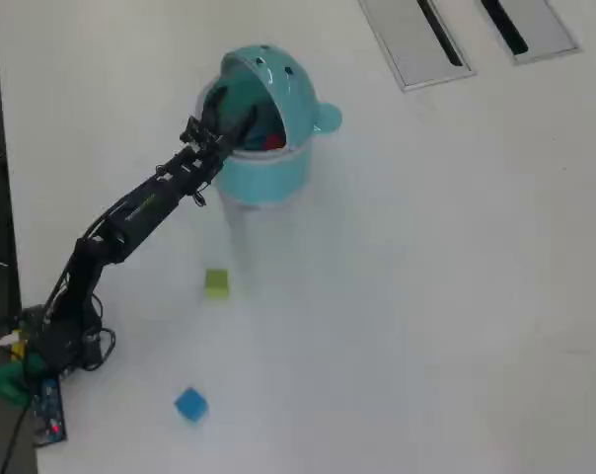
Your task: Grasp RGB lego blocks and put them in the bin one by one.
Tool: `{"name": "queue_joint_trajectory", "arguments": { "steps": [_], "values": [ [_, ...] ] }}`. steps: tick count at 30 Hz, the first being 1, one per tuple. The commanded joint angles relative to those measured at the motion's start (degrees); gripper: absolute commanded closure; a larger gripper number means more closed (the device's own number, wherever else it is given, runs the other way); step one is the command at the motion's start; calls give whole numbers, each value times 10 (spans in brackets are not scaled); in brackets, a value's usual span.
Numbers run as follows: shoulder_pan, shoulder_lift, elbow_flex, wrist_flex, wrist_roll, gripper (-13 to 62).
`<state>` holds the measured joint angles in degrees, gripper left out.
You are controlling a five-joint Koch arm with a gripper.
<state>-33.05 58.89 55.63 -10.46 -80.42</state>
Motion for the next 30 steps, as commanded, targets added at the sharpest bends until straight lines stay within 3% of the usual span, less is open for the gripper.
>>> {"name": "queue_joint_trajectory", "arguments": {
  "steps": [1,19,30],
  "values": [
    [-3,23,-51,-11,-11,178],
    [0,258,225,-19,-56,178],
    [78,423,415,40,-55,165]
  ]
}}
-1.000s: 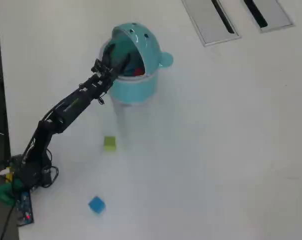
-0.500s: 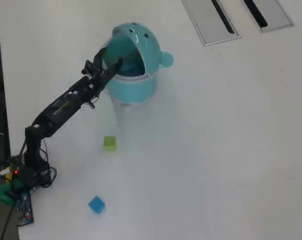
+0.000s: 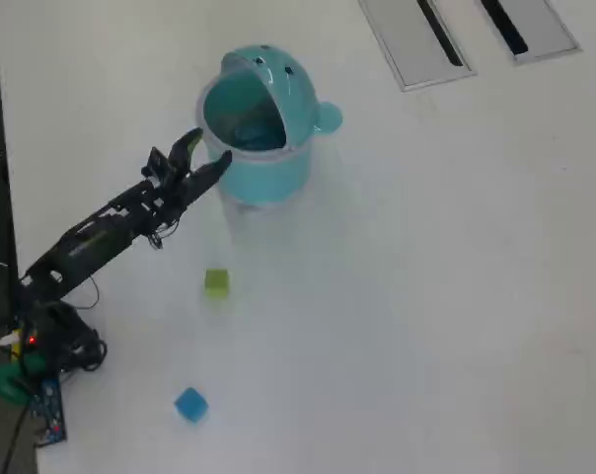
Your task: Grasp RGB lego blocks and put them in the bin one by one.
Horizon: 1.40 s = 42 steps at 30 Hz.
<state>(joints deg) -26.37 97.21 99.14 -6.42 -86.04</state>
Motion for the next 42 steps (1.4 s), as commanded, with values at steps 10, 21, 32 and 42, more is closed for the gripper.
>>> {"name": "queue_joint_trajectory", "arguments": {
  "steps": [10,21,32,42],
  "values": [
    [63,134,120,59,5,163],
    [90,200,240,138,5,163],
    [115,227,313,234,-6,163],
    [134,221,345,251,-6,163]
  ]
}}
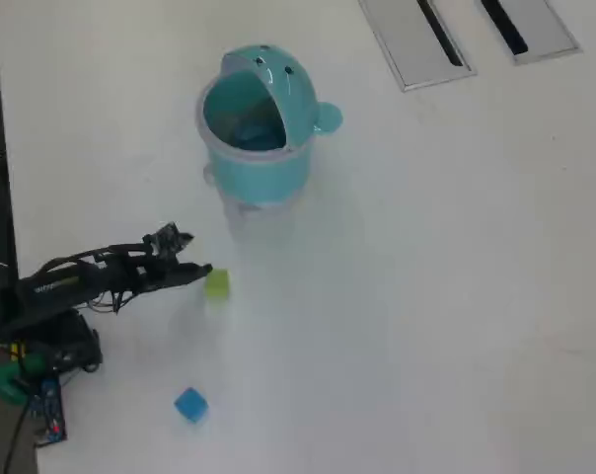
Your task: Grasp RGB lego blocks and put them in the bin one by one.
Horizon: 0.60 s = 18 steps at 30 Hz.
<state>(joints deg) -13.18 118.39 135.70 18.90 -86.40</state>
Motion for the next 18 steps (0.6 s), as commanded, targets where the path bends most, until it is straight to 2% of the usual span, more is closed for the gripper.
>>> {"name": "queue_joint_trajectory", "arguments": {
  "steps": [1,18],
  "values": [
    [4,6,-15,-2,-3,163],
    [18,-89,-5,-1,17,164]
  ]
}}
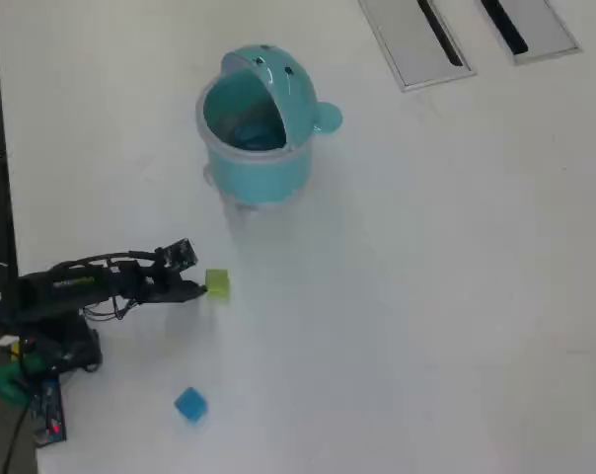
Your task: Grasp RGB lego blocks and put them in the bin one by one.
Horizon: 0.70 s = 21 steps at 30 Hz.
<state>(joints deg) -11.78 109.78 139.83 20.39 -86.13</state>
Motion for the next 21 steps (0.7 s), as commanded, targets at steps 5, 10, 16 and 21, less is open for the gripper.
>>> {"name": "queue_joint_trajectory", "arguments": {
  "steps": [5,10,16,21],
  "values": [
    [14,-32,-66,-18,23,165],
    [20,-46,-83,-27,23,165],
    [21,-61,-96,-32,23,164],
    [23,-76,-99,-47,25,164]
  ]
}}
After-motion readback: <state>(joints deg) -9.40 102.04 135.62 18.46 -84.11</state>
